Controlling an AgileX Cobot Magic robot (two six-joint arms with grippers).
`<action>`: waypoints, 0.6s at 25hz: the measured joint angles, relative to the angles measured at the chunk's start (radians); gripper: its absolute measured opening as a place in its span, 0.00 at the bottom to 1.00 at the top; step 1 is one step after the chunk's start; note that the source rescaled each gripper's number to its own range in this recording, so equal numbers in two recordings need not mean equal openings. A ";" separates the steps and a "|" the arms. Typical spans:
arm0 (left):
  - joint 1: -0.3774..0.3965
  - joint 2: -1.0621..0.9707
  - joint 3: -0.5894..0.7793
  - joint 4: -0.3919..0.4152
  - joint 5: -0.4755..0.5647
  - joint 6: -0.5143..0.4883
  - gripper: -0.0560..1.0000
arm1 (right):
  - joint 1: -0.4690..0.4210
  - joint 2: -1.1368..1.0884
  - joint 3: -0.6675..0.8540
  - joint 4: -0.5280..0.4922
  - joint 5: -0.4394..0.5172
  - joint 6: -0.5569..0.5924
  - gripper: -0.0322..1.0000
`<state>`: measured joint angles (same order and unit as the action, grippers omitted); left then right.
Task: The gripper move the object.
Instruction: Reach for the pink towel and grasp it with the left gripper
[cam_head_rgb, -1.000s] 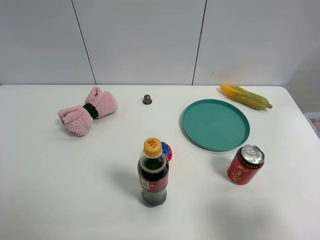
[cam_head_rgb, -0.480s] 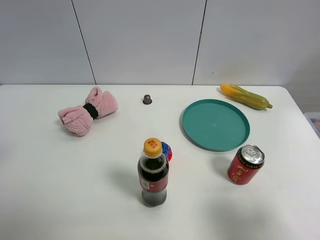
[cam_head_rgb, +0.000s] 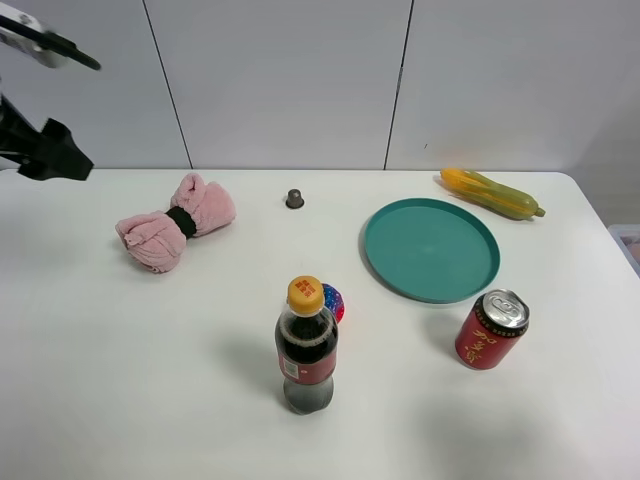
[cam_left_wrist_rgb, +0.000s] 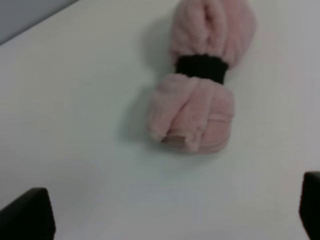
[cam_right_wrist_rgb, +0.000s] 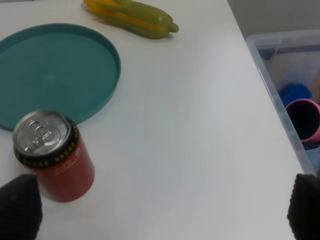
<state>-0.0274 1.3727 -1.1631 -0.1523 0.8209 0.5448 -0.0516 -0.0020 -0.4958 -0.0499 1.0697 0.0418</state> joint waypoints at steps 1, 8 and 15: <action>-0.017 0.029 -0.002 -0.001 -0.012 0.011 1.00 | 0.000 0.000 0.000 0.000 0.000 0.000 1.00; -0.094 0.216 -0.003 -0.005 -0.110 0.110 1.00 | 0.000 0.000 0.000 0.000 0.000 0.000 1.00; -0.097 0.360 -0.003 -0.008 -0.245 0.184 1.00 | 0.000 0.000 0.000 0.000 0.000 0.000 1.00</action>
<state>-0.1243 1.7323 -1.1664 -0.1598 0.5762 0.7290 -0.0516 -0.0020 -0.4958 -0.0499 1.0697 0.0418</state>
